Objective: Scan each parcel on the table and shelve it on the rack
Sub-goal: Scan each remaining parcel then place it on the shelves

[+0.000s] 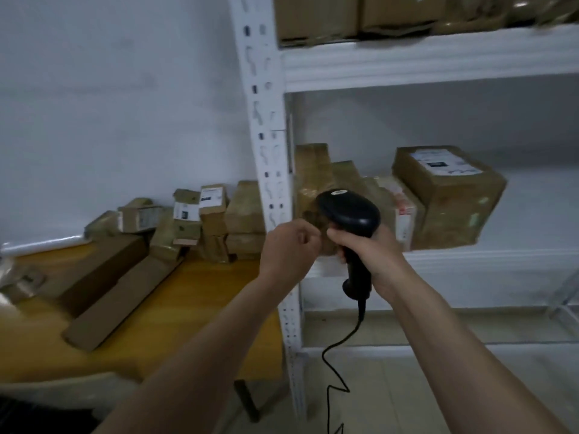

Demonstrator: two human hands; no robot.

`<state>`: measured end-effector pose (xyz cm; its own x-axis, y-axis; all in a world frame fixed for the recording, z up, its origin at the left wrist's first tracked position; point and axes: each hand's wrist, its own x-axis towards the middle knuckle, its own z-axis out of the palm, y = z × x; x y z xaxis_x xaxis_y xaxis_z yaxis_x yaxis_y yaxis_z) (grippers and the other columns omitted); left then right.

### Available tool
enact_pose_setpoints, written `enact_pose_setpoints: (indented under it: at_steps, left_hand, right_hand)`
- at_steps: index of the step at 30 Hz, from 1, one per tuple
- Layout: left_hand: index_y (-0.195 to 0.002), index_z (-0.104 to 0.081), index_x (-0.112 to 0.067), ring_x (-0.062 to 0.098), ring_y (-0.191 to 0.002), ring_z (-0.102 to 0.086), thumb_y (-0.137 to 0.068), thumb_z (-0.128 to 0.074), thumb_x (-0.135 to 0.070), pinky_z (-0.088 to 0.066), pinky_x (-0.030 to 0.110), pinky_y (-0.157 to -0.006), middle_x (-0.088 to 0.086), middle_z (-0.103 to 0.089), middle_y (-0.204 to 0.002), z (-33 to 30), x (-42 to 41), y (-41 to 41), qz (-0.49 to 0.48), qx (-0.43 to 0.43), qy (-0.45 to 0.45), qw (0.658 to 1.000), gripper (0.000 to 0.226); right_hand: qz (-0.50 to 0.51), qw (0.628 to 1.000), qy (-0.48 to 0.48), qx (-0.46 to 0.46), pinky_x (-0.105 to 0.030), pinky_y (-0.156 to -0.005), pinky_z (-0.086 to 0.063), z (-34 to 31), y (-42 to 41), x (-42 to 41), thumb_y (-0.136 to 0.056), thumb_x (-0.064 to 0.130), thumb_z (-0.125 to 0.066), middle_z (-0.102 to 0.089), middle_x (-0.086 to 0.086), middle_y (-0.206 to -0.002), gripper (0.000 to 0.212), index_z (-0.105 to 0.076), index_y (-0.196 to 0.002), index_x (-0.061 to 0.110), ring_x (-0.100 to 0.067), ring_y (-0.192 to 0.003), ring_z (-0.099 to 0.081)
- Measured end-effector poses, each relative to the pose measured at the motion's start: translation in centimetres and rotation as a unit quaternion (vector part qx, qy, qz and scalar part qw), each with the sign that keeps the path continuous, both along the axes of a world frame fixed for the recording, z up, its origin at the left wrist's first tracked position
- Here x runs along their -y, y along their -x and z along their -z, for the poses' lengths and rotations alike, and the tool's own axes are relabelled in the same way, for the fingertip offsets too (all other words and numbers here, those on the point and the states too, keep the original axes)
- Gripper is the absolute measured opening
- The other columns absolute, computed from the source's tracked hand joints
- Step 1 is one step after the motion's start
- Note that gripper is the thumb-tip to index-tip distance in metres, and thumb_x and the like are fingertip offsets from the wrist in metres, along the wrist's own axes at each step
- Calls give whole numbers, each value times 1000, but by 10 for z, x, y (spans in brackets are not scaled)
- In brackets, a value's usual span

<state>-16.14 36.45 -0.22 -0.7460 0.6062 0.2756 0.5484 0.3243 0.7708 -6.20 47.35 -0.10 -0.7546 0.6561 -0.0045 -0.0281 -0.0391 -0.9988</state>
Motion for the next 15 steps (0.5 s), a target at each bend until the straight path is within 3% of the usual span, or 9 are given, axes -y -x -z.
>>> enact_pose_setpoints:
  at_steps: [3,7,11,15]
  left_hand:
    - [-69,-58,-29,1,-59,-52,-87,-59,-15,-38,17,-53,-14,-58,-63,8,47,26,-34,-7,21,999,23]
    - [-65,-53,-38,0,-56,-51,-88,-62,-19,-36,17,-51,-17,-55,-61,24,116,58,-82,13,26,996,31]
    - [-88,-61,-36,2,-64,-59,-91,-62,-24,-39,16,-50,-12,-64,-73,48,178,88,-116,50,49,991,13]
    - [-97,-64,-30,8,-71,-63,-92,-60,-24,-49,21,-54,-6,-66,-79,64,218,112,-137,85,57,985,9]
  right_hand:
    - [-72,997,-3,16,-31,-59,-48,10,29,45,-80,10,-77,-60,-6,-61,13,-72,-91,4,-15,-55,-56]
    - [-128,990,-25,48,-26,-55,-48,29,69,99,-79,13,-79,-61,-1,-56,9,-71,-84,12,-13,-54,-58]
    - [-131,990,-1,60,-22,-54,-49,53,103,147,-76,16,-82,-65,6,-57,13,-71,-83,16,-7,-53,-61]
    - [-121,989,23,83,-21,-55,-52,70,125,181,-76,16,-82,-66,3,-60,19,-72,-90,11,-7,-53,-61]
